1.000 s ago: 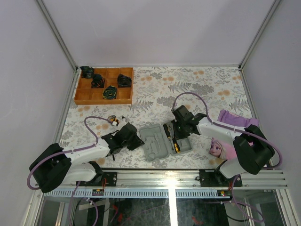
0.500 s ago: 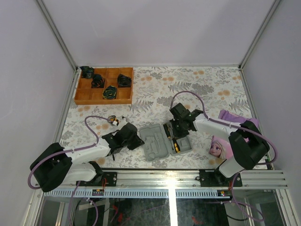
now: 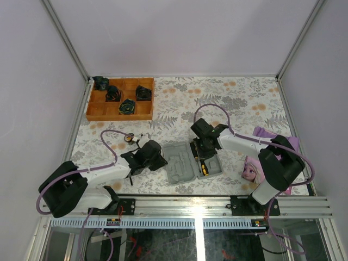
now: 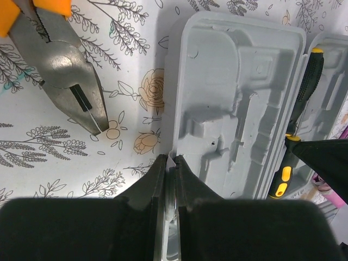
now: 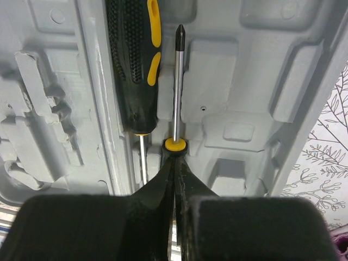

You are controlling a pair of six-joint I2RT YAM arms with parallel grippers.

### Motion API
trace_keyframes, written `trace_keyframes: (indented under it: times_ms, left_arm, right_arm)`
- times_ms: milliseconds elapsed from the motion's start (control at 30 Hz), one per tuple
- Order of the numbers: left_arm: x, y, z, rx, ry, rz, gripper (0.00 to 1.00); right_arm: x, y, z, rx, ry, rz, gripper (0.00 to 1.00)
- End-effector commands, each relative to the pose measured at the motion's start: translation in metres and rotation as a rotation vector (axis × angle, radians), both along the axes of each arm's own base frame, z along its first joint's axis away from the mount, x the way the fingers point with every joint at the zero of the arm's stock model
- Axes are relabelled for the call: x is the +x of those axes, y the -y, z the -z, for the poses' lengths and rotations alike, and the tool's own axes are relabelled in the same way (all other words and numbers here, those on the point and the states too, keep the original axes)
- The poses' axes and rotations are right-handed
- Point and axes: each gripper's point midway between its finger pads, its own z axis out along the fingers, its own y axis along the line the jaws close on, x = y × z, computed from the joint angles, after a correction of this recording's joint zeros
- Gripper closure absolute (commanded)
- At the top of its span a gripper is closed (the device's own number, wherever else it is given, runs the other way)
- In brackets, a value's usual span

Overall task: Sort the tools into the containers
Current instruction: Place the screwdriver in the storage box.

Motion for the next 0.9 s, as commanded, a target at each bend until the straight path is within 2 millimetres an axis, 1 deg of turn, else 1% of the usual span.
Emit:
trace_keyframes:
  times_ms: [0, 67, 167, 267, 300, 400, 500, 567, 700, 867]
  left_arm:
    - [-0.006, 0.019, 0.002, -0.047, -0.010, 0.057, 1.00]
    - [-0.007, 0.018, 0.002, -0.042, -0.008, 0.056, 1.00]
    - [-0.007, 0.014, 0.002, -0.028, -0.006, 0.049, 1.00]
    - [-0.005, 0.009, 0.001, -0.003, 0.002, 0.041, 1.00]
    - [-0.005, 0.008, 0.001, 0.004, 0.005, 0.039, 1.00]
    - [-0.004, 0.005, 0.002, 0.017, 0.008, 0.037, 1.00]
    - [-0.003, 0.004, 0.003, 0.026, 0.008, 0.036, 1.00]
    - [-0.002, 0.002, 0.003, 0.031, 0.008, 0.035, 1.00]
    - [0.003, 0.001, 0.001, 0.039, 0.018, 0.046, 0.97]
    - [0.014, 0.008, -0.005, 0.050, 0.048, 0.098, 0.88]
  right_arm:
    - [-0.047, 0.018, 0.083, -0.130, -0.178, -0.025, 1.00]
    - [-0.047, 0.015, 0.082, -0.117, -0.173, -0.025, 1.00]
    - [-0.031, 0.008, 0.061, -0.077, -0.088, -0.021, 1.00]
    - [-0.010, -0.002, 0.028, -0.013, 0.037, -0.018, 0.98]
    - [-0.002, -0.007, 0.010, 0.021, 0.092, -0.017, 0.96]
    - [0.016, -0.012, -0.032, 0.087, 0.226, -0.007, 0.87]
    - [0.029, -0.010, -0.068, 0.131, 0.352, 0.010, 0.78]
    - [0.032, -0.003, -0.084, 0.144, 0.418, 0.035, 0.73]
    - [0.032, 0.018, -0.102, 0.147, 0.514, 0.102, 0.70]
    - [0.022, 0.038, -0.108, 0.171, 0.569, 0.159, 0.65]
